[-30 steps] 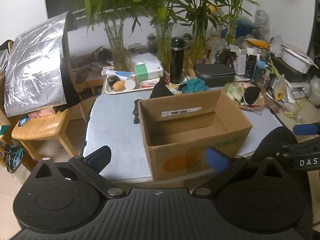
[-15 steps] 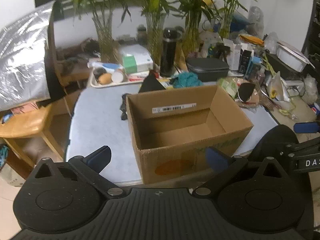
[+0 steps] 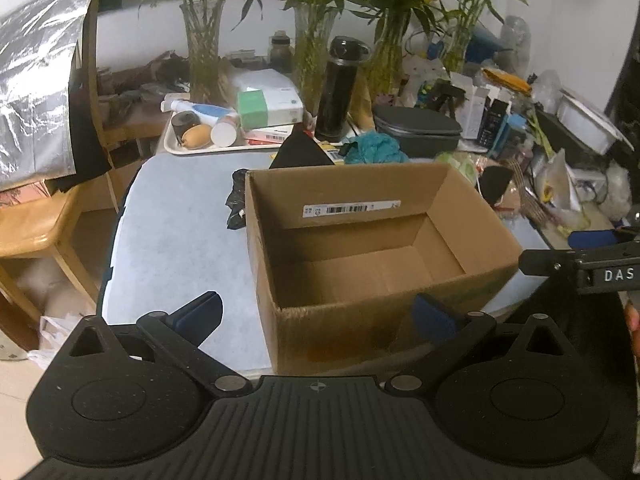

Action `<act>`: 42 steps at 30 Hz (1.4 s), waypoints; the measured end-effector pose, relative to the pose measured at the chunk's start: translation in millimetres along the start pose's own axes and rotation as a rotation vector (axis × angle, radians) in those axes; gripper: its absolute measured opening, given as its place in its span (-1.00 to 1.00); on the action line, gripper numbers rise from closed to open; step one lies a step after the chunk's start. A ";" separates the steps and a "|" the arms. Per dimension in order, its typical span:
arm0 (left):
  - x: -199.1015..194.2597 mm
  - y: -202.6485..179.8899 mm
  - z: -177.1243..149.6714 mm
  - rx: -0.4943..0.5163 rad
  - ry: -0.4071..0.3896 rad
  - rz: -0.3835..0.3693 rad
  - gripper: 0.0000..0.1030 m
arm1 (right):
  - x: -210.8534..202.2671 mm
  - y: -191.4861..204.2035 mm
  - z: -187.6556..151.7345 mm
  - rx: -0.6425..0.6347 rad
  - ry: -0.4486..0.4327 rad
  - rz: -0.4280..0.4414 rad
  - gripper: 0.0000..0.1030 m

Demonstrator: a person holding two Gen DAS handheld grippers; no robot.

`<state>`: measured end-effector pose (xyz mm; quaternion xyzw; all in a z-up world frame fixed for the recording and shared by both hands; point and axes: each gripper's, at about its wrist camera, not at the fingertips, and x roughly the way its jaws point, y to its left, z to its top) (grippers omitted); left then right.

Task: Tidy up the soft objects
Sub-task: 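Move both tools toward the open cardboard box on the table, then close the right gripper on the black foam sponge beside the box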

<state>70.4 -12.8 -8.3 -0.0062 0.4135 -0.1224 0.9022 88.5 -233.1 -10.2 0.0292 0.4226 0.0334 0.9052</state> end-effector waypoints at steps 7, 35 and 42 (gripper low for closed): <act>11.5 15.3 19.3 -0.042 -0.028 0.008 1.00 | 17.3 -15.1 24.5 0.003 -0.037 0.012 1.00; 45.0 51.1 50.1 -0.036 -0.060 -0.005 1.00 | 113.0 -121.4 88.7 -0.153 0.025 -0.031 1.00; 54.5 55.6 44.1 -0.023 -0.044 0.015 1.00 | 160.8 -130.0 86.4 -0.270 0.134 0.116 1.00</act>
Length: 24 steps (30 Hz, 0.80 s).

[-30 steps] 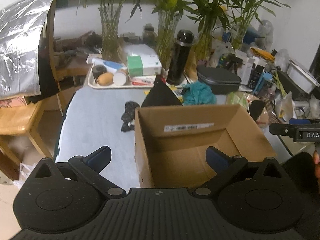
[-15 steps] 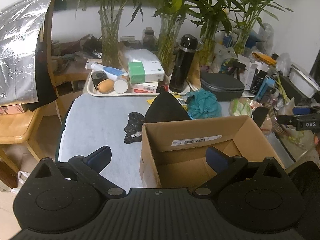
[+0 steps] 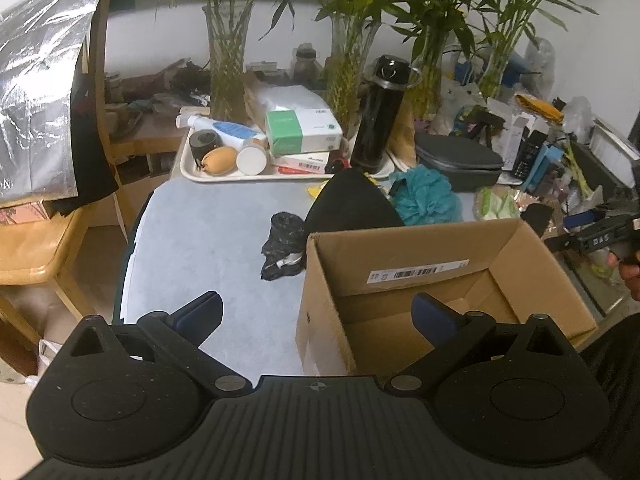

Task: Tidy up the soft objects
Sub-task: 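Close the right gripper on the black foam sponge beside the box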

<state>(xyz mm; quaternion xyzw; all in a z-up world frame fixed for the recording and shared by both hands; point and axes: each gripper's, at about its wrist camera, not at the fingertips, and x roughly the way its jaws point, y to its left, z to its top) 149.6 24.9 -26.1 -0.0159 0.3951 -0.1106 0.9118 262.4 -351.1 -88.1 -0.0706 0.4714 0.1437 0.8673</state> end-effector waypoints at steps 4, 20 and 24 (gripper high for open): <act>5.8 6.4 -5.4 -0.032 0.018 -0.015 1.00 | 33.3 -2.3 -0.9 -0.078 0.062 0.048 1.00; 14.4 26.2 -17.4 -0.101 0.021 -0.059 1.00 | 116.1 3.6 -3.6 -0.249 0.151 0.171 0.51; 14.8 27.7 -15.8 -0.104 0.015 -0.069 1.00 | 118.7 6.6 -4.1 -0.238 0.153 0.194 -0.06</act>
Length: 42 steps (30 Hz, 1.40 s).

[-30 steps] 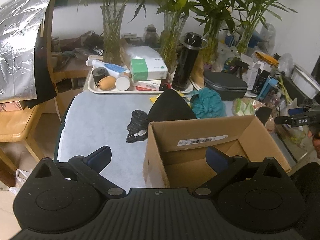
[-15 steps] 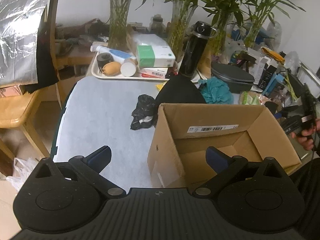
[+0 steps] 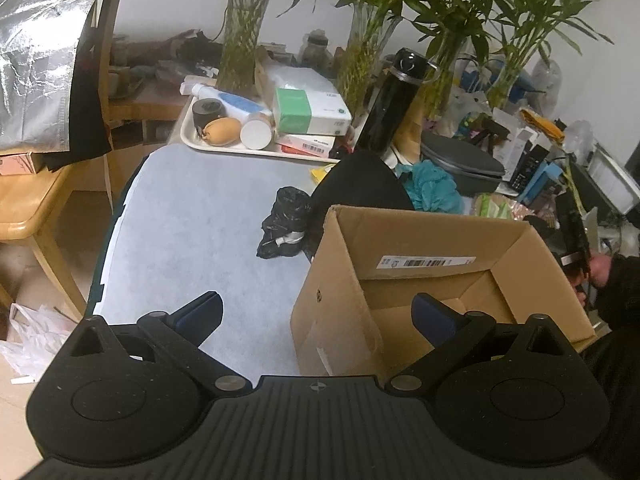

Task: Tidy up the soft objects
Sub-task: 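Close the right gripper on the black foam sponge beside the box, then grasp the crumpled black bag with the left gripper while the right holds the sponge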

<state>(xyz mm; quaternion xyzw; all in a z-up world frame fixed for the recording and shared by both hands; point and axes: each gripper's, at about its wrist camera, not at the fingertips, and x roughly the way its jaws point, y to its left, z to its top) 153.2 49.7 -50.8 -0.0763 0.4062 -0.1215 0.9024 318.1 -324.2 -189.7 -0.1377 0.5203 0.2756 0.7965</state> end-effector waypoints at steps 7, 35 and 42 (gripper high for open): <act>-2.9 -0.7 5.9 -0.001 -0.027 -0.006 1.00 | -36.9 -1.7 -0.2 0.022 -0.112 -0.061 -0.12; 55.7 17.6 88.8 0.009 -0.047 -0.019 1.00 | -171.6 85.4 -5.5 0.250 -0.414 -0.179 -0.14; 100.7 27.4 97.2 -0.025 0.074 -0.006 0.78 | -170.8 100.6 -20.8 0.281 -0.417 -0.155 -0.14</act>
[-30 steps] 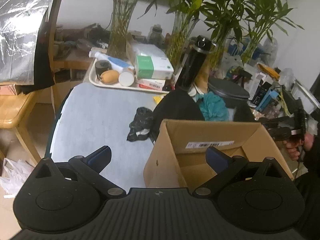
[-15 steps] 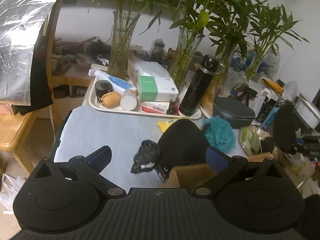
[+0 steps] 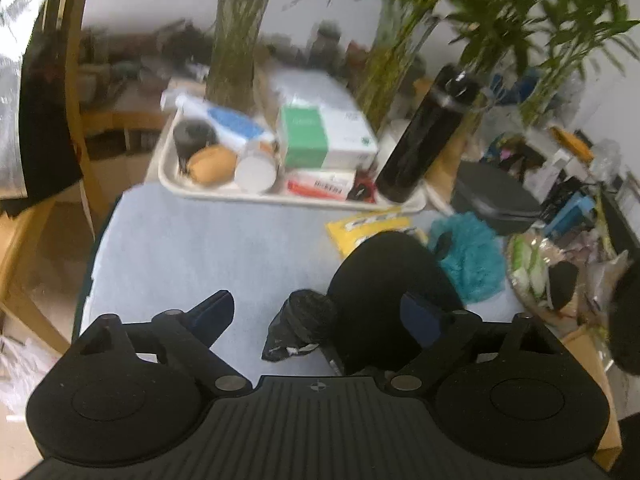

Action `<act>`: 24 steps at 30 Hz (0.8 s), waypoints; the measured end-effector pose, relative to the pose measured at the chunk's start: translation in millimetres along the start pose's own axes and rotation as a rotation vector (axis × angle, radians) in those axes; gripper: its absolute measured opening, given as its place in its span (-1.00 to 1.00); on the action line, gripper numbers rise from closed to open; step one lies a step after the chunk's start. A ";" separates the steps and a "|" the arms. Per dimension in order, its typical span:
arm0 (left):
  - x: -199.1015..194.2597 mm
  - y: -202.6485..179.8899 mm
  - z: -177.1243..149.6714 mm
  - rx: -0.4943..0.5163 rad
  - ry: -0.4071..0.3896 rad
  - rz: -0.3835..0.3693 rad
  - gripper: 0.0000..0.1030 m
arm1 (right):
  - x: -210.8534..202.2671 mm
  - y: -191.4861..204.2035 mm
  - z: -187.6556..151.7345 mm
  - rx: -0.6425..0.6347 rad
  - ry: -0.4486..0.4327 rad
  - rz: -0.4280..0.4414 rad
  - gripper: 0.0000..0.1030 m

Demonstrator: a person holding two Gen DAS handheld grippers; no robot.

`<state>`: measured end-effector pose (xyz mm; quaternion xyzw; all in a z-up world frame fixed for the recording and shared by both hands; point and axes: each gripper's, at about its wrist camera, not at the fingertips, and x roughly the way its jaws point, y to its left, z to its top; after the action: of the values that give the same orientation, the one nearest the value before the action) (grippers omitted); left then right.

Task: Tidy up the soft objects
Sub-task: 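Grasp the crumpled black bag with the left gripper while the right holds the sponge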

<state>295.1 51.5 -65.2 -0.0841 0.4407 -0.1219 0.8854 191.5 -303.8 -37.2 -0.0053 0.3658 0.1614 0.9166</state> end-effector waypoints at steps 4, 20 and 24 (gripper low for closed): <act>22.0 5.5 2.4 -0.031 0.054 -0.004 0.76 | -4.1 1.3 -5.0 0.017 -0.006 -0.005 -0.13; 88.5 11.2 7.2 -0.065 0.247 0.012 -0.18 | -7.1 -1.0 -8.9 0.045 0.002 -0.006 -0.13; 87.9 7.0 5.2 -0.027 0.247 0.019 -0.26 | -6.1 -0.9 -9.4 0.057 0.010 -0.024 -0.13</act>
<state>351.4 32.9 -130.7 -0.0763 0.5489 -0.1169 0.8242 181.3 -307.6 -40.0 0.0156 0.3745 0.1400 0.9165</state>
